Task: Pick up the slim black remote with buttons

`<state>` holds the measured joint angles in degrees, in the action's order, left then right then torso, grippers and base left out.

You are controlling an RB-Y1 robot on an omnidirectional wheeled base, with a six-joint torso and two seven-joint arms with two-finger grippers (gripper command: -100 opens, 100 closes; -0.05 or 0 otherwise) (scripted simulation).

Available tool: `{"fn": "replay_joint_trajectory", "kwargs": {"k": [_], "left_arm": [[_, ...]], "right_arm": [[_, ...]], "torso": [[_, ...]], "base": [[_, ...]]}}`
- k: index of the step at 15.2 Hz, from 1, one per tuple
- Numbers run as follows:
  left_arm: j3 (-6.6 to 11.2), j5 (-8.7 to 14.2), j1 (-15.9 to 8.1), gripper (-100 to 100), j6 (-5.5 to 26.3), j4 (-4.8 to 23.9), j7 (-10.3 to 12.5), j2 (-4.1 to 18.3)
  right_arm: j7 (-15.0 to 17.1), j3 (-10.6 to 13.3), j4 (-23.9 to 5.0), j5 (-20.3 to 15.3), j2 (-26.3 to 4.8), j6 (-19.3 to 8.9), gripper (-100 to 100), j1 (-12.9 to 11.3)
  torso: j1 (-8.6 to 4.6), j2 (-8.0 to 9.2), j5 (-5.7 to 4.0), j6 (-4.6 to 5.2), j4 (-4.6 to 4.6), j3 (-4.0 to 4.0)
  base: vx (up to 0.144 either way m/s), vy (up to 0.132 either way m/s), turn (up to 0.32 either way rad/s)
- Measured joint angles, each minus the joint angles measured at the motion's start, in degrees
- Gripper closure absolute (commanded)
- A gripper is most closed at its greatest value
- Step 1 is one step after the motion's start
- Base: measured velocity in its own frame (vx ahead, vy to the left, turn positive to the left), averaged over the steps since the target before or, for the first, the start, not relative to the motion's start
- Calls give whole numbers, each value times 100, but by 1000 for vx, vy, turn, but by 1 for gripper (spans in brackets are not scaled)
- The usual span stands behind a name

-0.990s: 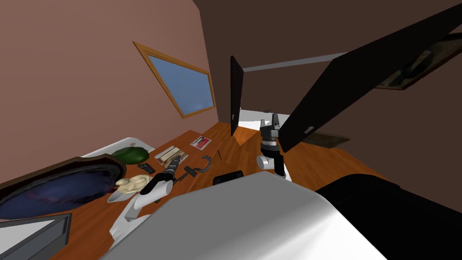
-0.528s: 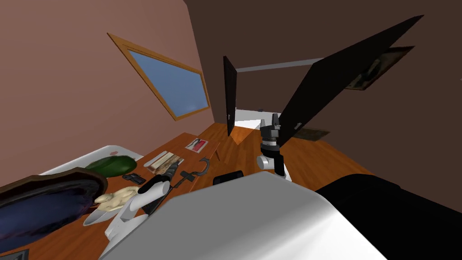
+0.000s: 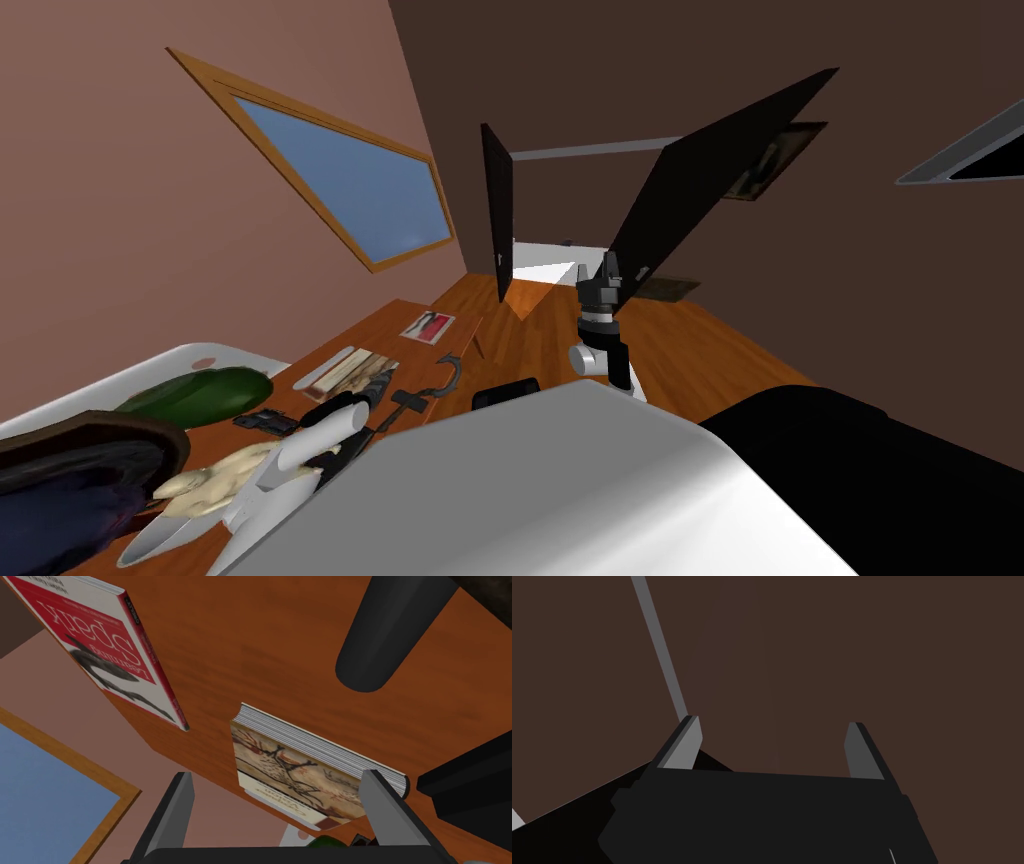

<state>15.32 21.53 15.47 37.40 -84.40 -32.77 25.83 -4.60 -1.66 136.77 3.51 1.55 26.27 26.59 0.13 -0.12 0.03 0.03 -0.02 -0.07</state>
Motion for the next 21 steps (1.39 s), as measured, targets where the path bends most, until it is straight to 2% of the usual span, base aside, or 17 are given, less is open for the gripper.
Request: {"fn": "replay_joint_trajectory", "kwargs": {"k": [3,6,21], "left_arm": [[75,108,-34,-100,440,153,-125,40],[111,252,-145,-100,752,473,-261,117],[397,920,-445,-100,2522,1571,-907,420]], "right_arm": [[0,0,0,0,0,0,0,0],[0,0,0,0,0,0,0,0],[0,-1,0,0,0,0,0,1]], "torso": [[4,2,1,-1,0,1],[1,2,0,-2,0,1],[2,2,1,-4,0,1]], "base": [[-4,38,-180],[-2,32,-190],[-5,36,-158]]}}
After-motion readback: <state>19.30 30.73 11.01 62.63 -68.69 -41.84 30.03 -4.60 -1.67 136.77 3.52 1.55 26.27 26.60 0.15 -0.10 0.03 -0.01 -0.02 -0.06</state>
